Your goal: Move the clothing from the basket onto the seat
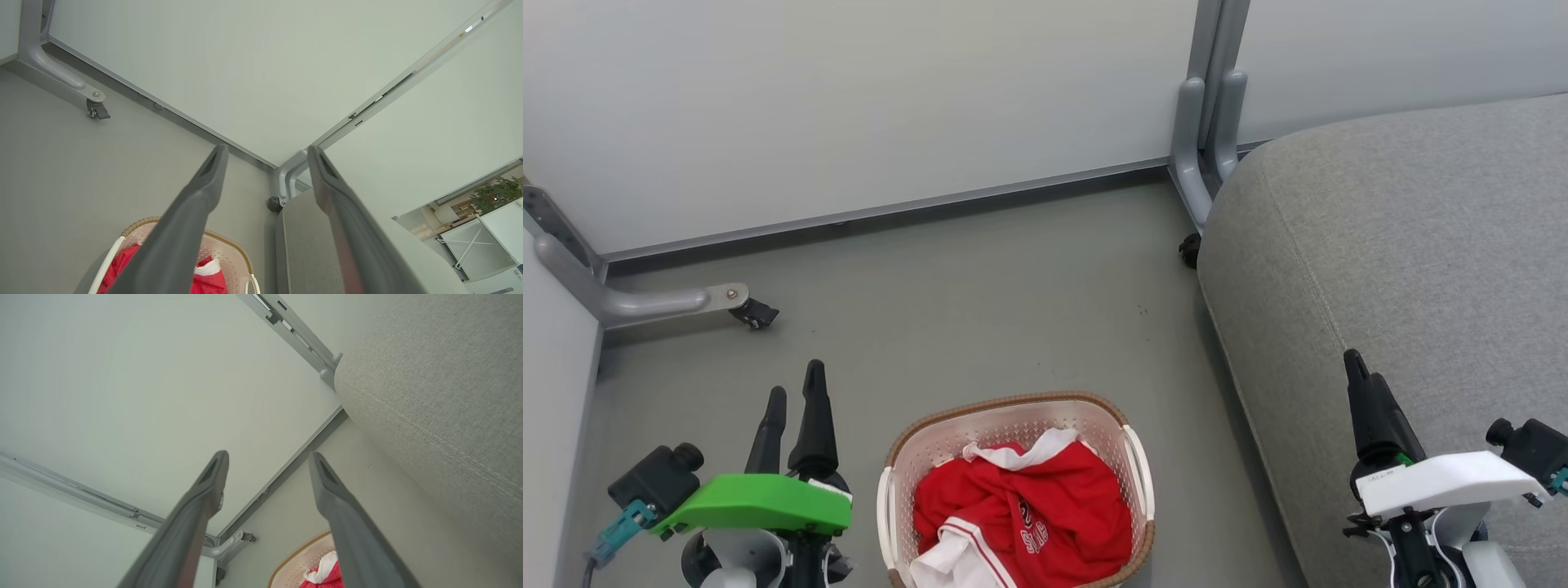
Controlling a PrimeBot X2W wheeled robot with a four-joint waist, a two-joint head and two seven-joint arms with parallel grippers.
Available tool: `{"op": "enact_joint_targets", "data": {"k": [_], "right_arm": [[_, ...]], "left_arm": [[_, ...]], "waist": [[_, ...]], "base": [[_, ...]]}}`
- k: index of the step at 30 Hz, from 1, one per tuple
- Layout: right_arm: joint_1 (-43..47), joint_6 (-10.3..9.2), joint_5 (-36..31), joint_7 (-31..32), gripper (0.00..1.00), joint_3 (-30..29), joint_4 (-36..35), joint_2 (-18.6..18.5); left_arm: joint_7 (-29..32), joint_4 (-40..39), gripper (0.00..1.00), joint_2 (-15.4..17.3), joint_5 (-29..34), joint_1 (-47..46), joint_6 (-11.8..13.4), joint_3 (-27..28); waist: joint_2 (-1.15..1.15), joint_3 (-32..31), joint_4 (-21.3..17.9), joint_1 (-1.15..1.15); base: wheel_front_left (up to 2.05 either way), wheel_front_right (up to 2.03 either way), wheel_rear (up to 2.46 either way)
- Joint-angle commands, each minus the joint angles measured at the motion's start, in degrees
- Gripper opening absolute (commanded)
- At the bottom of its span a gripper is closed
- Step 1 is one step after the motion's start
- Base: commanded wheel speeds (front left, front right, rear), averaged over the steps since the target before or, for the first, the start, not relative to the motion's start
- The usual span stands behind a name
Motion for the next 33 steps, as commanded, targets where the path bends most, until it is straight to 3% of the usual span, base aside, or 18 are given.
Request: {"op": "enact_joint_targets", "data": {"k": [1, 12, 33], "right_arm": [[-0.31, 0.01, -1.78, -0.52, 1.00, 0.11, -1.03, -0.42], [-0.25, 0.01, -11.62, -2.53, 1.00, 0.91, -1.38, -0.50], [-0.40, 0.01, -23.52, -5.62, 1.00, 2.22, -0.78, -0.62]], "left_arm": [[-0.49, -0.53, 1.00, 0.38, 2.04, -1.72, 0.35, -0.35], [-2.48, -0.40, 1.00, 0.44, 12.24, -2.12, 1.18, -2.65], [-5.59, -0.25, 1.00, 0.64, 26.62, -2.53, 2.07, -6.07]], "waist": [[0.00, 0.00, 0.03, 0.00], [0.00, 0.04, 0.28, 0.00], [0.00, 0.12, 0.84, 0.00]], "base": [[0.00, 0.00, 0.00], [0.00, 0.00, 0.00], [0.00, 0.00, 0.00]]}}
